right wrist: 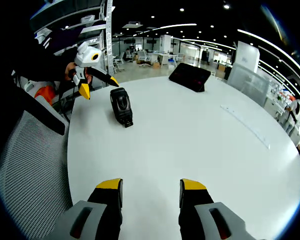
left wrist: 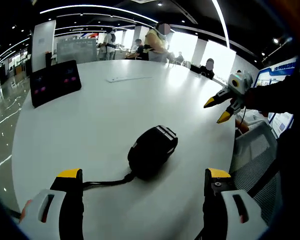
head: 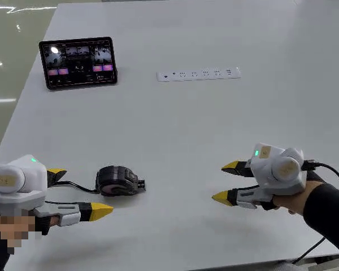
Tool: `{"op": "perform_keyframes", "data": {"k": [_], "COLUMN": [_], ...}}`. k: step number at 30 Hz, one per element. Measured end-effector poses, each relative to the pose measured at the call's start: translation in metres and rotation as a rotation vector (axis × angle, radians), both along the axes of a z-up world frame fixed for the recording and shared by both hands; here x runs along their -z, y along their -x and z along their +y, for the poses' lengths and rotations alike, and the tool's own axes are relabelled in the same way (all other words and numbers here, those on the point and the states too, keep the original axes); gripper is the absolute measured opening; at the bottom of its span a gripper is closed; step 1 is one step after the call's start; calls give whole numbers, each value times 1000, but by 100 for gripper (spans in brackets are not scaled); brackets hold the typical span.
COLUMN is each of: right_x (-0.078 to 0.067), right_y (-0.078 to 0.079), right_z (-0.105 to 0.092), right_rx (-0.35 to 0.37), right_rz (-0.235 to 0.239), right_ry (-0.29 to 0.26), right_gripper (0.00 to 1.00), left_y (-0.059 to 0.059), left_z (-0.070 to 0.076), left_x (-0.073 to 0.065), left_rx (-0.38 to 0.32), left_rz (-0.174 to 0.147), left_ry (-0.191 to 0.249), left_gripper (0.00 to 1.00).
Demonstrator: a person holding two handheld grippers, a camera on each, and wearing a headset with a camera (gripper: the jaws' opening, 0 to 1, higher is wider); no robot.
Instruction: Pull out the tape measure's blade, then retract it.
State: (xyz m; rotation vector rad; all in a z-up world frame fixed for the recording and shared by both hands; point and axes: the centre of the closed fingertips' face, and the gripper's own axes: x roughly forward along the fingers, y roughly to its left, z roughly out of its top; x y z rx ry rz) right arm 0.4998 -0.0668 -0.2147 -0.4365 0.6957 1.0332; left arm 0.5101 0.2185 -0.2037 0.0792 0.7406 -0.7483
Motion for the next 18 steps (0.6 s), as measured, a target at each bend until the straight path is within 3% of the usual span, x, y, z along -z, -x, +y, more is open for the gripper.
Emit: {"op": "perform_keyframes", "data": {"k": [3,7,18], "right_x": [2,-5,-8], "right_y": [0,1,12], "right_z": [-19,-42,-98], "right_rx": [17,46,130], "right_rz": [-1,-1,7], "right_ry": [24,14,23], "right_gripper": [46,52,63], "left_y": [5,9,16], "left_z": [5,14,46], "left_x": [1,1,2], "left_rx": [6,13,-3], "left_rz": [11,16,23], "left_ry": [-9,-26,-58], "left_gripper": [99,99,99]}}
